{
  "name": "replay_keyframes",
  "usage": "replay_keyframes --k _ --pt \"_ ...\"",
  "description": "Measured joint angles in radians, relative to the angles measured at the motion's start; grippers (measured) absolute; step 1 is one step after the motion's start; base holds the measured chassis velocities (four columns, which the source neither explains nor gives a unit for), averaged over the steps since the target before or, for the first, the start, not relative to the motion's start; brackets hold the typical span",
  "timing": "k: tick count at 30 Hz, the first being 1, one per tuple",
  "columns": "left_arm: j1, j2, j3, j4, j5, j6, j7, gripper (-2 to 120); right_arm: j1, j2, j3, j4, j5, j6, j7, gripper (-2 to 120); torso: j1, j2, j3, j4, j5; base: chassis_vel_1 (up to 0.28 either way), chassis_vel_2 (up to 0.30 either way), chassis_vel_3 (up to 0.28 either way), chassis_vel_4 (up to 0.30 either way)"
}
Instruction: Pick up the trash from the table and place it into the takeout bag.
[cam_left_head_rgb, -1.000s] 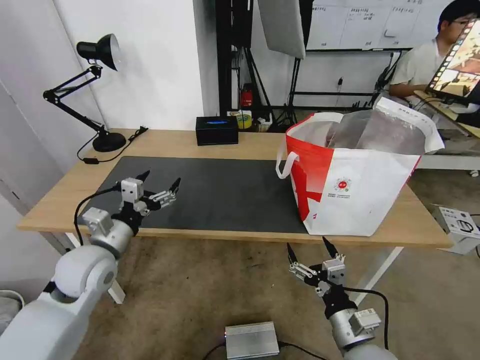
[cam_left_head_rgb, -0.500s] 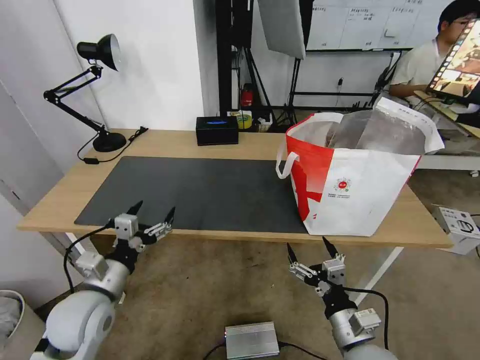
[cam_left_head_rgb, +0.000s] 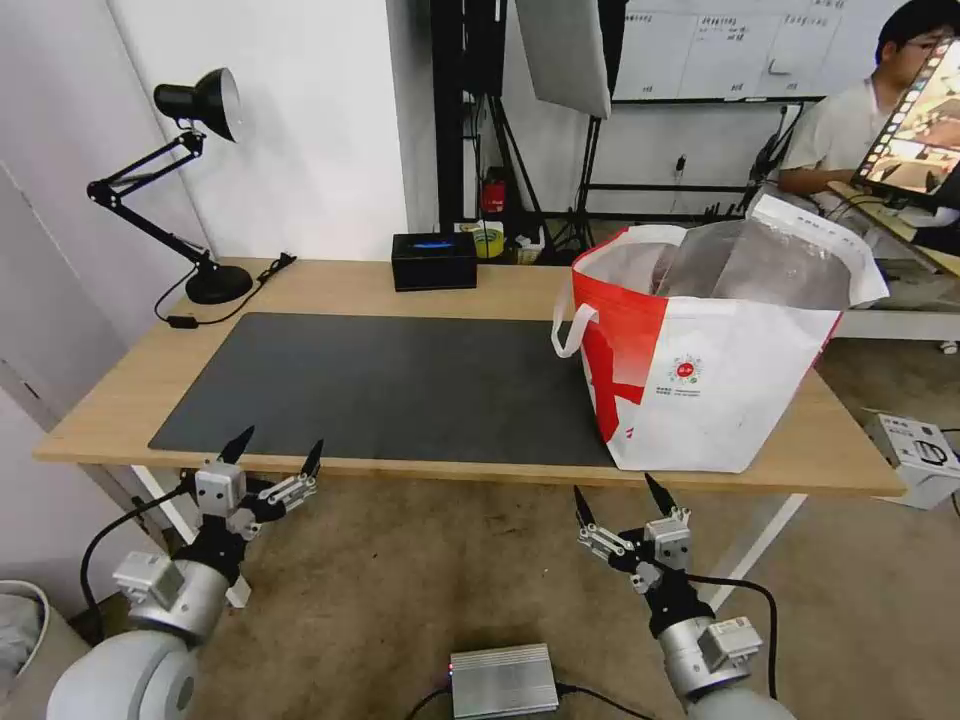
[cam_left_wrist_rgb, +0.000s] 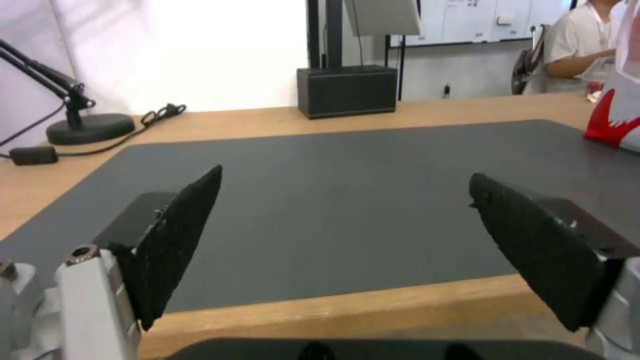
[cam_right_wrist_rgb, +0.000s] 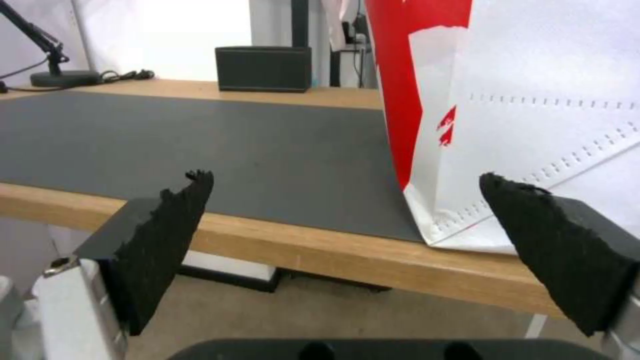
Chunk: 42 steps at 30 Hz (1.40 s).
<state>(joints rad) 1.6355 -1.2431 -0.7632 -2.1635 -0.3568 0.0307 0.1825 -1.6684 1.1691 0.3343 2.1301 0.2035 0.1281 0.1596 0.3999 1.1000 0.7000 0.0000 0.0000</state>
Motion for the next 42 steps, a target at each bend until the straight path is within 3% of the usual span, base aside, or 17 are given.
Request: replay_keyframes --k 21,42 --pt "0.020 -0.050 0.007 0.019 0.066 -0.063 0.022 100 0.000 0.000 0.000 0.000 0.000 0.000 0.000 100 0.000 0.000 0.000 0.0000 0.0000 0.000 0.000 0.000 0.000" --pt "0.020 -0.049 0.006 0.022 0.071 -0.065 0.025 100 0.000 0.000 0.000 0.000 0.000 0.000 0.000 100 0.000 0.000 0.000 0.0000 0.0000 0.000 0.000 0.000 0.000"
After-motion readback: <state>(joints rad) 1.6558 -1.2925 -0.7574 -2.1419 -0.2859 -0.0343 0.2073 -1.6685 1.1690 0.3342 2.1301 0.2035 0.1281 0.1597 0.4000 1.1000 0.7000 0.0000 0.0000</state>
